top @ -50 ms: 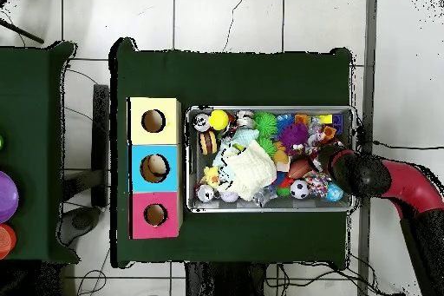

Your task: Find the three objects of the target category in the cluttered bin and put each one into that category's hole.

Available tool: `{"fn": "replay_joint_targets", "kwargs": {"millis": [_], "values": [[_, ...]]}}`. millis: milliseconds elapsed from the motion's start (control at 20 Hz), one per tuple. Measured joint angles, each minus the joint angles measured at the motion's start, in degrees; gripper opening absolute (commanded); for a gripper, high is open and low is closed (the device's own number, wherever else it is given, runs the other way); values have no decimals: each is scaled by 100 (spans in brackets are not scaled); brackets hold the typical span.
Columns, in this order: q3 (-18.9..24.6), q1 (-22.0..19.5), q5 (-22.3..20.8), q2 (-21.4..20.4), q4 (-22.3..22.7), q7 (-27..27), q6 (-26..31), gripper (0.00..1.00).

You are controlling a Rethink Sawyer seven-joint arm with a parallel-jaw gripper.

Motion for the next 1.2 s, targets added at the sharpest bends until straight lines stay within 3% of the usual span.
{"fn": "replay_joint_targets", "kwargs": {"millis": [450,1200], "values": [[99,-24,-18,342,-270,-258,11,100],[146,-25,-29,399,-316,-710,9,100]]}}
